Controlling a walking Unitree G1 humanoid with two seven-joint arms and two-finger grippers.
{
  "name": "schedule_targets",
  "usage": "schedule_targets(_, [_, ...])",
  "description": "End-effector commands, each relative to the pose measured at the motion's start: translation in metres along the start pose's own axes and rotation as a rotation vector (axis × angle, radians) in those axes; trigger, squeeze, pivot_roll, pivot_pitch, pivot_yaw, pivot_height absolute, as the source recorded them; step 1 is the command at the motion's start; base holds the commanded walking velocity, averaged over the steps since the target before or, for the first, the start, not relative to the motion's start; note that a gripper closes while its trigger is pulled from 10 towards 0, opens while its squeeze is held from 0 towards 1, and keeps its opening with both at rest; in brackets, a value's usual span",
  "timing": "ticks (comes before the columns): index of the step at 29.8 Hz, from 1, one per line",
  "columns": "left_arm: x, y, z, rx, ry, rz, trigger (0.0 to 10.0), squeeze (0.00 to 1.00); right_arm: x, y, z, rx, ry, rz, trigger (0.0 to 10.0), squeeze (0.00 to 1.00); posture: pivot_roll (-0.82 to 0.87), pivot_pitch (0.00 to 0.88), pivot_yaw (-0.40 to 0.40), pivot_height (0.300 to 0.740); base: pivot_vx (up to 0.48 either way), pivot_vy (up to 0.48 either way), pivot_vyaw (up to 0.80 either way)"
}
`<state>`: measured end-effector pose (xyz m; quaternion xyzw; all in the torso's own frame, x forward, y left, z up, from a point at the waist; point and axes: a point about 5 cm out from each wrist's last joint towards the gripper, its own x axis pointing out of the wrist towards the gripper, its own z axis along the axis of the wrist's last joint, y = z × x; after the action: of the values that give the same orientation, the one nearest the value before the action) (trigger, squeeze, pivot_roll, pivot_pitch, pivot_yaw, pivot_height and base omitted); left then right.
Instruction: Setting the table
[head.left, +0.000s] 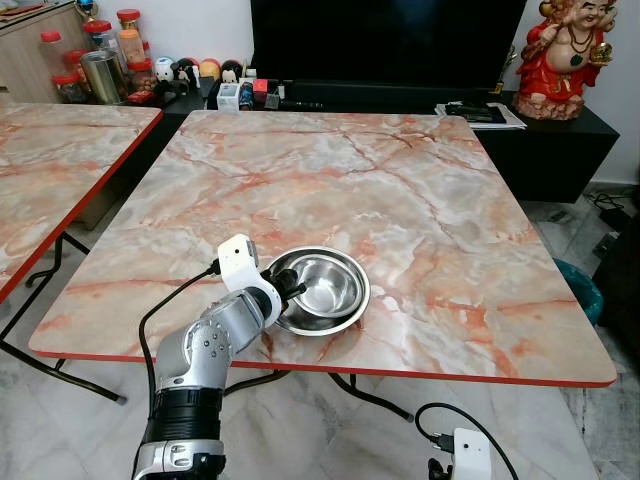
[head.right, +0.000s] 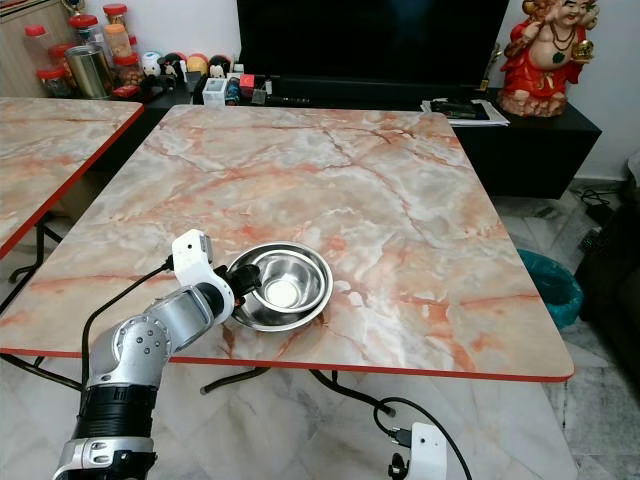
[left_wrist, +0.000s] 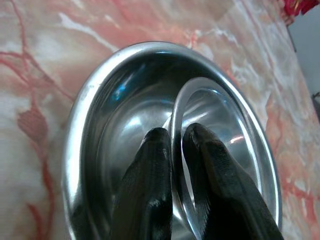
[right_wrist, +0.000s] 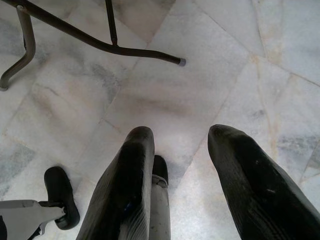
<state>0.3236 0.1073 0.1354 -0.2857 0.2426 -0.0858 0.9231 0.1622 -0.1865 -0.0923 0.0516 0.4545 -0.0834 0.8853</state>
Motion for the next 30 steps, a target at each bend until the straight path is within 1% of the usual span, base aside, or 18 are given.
schedule_targets(1, [-0.002, -0.007, 0.01, 0.037, -0.019, -0.004, 10.0, 0.0, 0.0, 0.0, 0.002, -0.005, -0.006, 0.001, 10.0, 0.0, 0.04, 0.0, -0.02, 0.736, 0.0, 0.0, 0.0])
schedule_targets(2, [-0.002, -0.007, 0.01, 0.037, -0.019, -0.004, 10.0, 0.0, 0.0, 0.0, 0.002, -0.005, -0.006, 0.001, 10.0, 0.0, 0.04, 0.0, -0.02, 0.736, 0.0, 0.0, 0.0])
schedule_targets(4, [-0.005, -0.012, 0.021, 0.044, -0.051, -0.011, 10.0, 0.0, 0.001, 0.0, 0.002, -0.006, -0.005, -0.001, 10.0, 0.0, 0.04, 0.0, -0.02, 0.736, 0.0, 0.0, 0.0])
schedule_targets(8, [-0.007, -0.014, 0.032, 0.065, -0.076, -0.009, 10.0, 0.0, 0.001, -0.001, 0.004, -0.008, -0.007, -0.001, 10.0, 0.0, 0.04, 0.0, -0.023, 0.736, 0.0, 0.0, 0.0])
schedule_targets(12, [-0.009, -0.016, 0.038, 0.077, -0.095, -0.011, 10.0, 0.0, 0.001, 0.0, 0.004, -0.01, -0.008, 0.002, 10.0, 0.0, 0.04, 0.0, -0.023, 0.736, 0.0, 0.0, 0.0])
schedule_targets(15, [-0.01, -0.018, 0.042, 0.099, -0.112, -0.008, 10.0, 0.0, 0.001, 0.0, 0.004, -0.01, -0.009, 0.002, 10.0, 0.0, 0.04, 0.0, -0.024, 0.736, 0.0, 0.0, 0.0])
schedule_targets(16, [-0.011, -0.019, 0.046, 0.142, -0.128, -0.004, 10.0, 0.0, 0.001, 0.0, 0.005, -0.01, -0.009, 0.002, 10.0, 0.0, 0.04, 0.0, -0.024, 0.736, 0.0, 0.0, 0.0])
schedule_targets(17, [-0.011, -0.019, 0.046, 0.142, -0.128, -0.004, 10.0, 0.0, 0.001, 0.0, 0.005, -0.01, -0.009, 0.002, 10.0, 0.0, 0.04, 0.0, -0.024, 0.736, 0.0, 0.0, 0.0])
schedule_targets(18, [-0.013, -0.021, 0.052, 0.235, -0.167, 0.011, 10.0, 0.0, 0.001, 0.0, 0.005, -0.009, -0.01, 0.001, 10.0, 0.0, 0.04, 0.0, -0.024, 0.736, 0.0, 0.0, 0.0])
schedule_targets(19, [-0.015, -0.024, 0.056, 0.297, -0.203, 0.016, 10.0, 0.0, 0.001, 0.0, 0.005, -0.009, -0.01, 0.001, 10.0, 0.0, 0.04, 0.0, -0.024, 0.736, 0.0, 0.0, 0.0])
schedule_targets(22, [-0.018, -0.03, 0.067, 0.385, -0.32, -0.015, 10.0, 0.0, 0.001, -0.001, 0.005, -0.009, -0.011, 0.0, 10.0, 0.0, 0.04, 0.0, -0.026, 0.736, 0.0, 0.0, 0.0])
schedule_targets(23, [-0.02, -0.032, 0.071, 0.463, -0.386, -0.019, 10.0, 0.0, 0.001, -0.001, 0.005, -0.008, -0.011, 0.0, 10.0, 0.0, 0.04, 0.0, -0.026, 0.736, 0.0, 0.0, 0.0])
schedule_targets(24, [-0.021, -0.033, 0.071, 0.618, -0.476, -0.018, 10.0, 0.0, 0.001, -0.001, 0.006, -0.006, -0.018, 0.001, 10.0, 0.0, 0.04, 0.0, -0.028, 0.736, 0.0, 0.0, 0.0])
schedule_targets(25, [-0.021, -0.033, 0.071, 0.618, -0.476, -0.018, 10.0, 0.0, 0.001, -0.001, 0.006, -0.006, -0.018, 0.001, 10.0, 0.0, 0.04, 0.0, -0.028, 0.736, 0.0, 0.0, 0.0])
schedule_targets(26, [-0.02, -0.03, 0.064, 0.732, -0.517, -0.018, 10.0, 0.0, 0.001, 0.0, 0.008, -0.002, -0.028, 0.003, 10.0, 0.0, 0.04, 0.0, -0.028, 0.736, 0.0, 0.0, 0.0])
schedule_targets(27, [-0.02, -0.03, 0.064, 0.732, -0.517, -0.018, 10.0, 0.0, 0.001, 0.0, 0.008, -0.002, -0.028, 0.003, 10.0, 0.0, 0.04, 0.0, -0.028, 0.736, 0.0, 0.0, 0.0])
schedule_targets(28, [-0.017, -0.022, 0.054, 0.727, -0.531, -0.018, 10.0, 0.0, 0.002, 0.0, 0.01, 0.006, -0.039, 0.002, 10.0, 0.0, 0.04, 0.0, -0.026, 0.736, 0.0, 0.0, 0.0])
schedule_targets(30, [-0.015, -0.015, 0.046, 0.747, -0.544, -0.01, 10.0, 0.0, 0.002, 0.0, 0.011, 0.006, -0.044, 0.001, 10.0, 0.0, 0.03, 0.0, -0.024, 0.736, 0.0, 0.0, 0.0])
